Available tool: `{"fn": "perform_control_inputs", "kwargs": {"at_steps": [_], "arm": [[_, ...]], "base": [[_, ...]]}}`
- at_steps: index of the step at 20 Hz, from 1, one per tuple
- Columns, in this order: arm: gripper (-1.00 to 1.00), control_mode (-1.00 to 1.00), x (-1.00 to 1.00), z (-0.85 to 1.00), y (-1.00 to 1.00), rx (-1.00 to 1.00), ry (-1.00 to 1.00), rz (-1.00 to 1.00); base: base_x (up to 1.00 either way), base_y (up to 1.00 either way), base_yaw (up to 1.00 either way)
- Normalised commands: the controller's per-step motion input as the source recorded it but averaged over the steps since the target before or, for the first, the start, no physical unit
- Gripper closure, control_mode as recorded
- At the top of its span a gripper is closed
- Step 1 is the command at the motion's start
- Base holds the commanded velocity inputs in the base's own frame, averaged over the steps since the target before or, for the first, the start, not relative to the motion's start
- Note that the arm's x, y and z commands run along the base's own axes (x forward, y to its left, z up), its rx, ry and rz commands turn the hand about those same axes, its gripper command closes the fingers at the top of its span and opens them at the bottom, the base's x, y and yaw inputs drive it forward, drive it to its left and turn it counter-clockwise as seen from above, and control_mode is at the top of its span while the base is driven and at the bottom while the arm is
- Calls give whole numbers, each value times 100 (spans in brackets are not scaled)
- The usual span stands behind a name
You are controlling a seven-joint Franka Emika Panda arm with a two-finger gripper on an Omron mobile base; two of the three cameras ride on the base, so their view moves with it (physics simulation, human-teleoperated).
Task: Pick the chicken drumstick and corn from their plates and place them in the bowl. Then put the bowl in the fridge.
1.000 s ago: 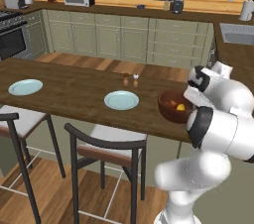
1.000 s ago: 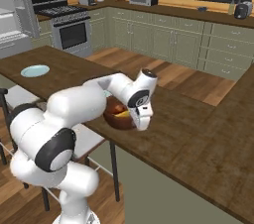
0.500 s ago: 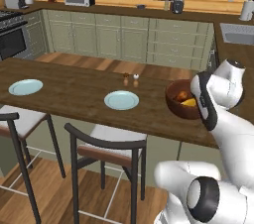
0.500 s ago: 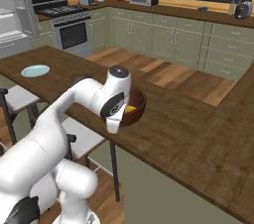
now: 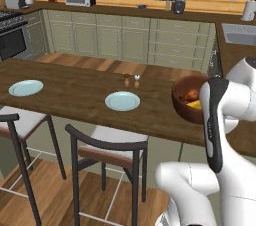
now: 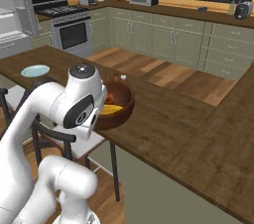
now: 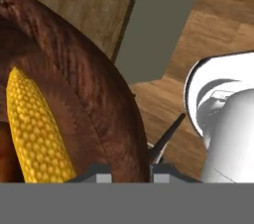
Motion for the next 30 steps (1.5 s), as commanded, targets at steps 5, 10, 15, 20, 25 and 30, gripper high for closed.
{"fn": "perform_control_inputs", "kwargs": {"at_steps": [5,10,15,20,25,30], "arm": [[100,-100,-70,70,30,10,18,-1],[100,-100,-71,67,18,7,21,-1],[100,100,-38,4,24,0,3,0],[100,100,0,0,0,0,0,0],[100,100,0,0,0,0,0,0],[100,100,0,0,0,0,0,0]], "base": [[0,0,0],[0,0,0],[-48,56,4],[-36,100,24],[-2,100,33],[13,100,35]]}}
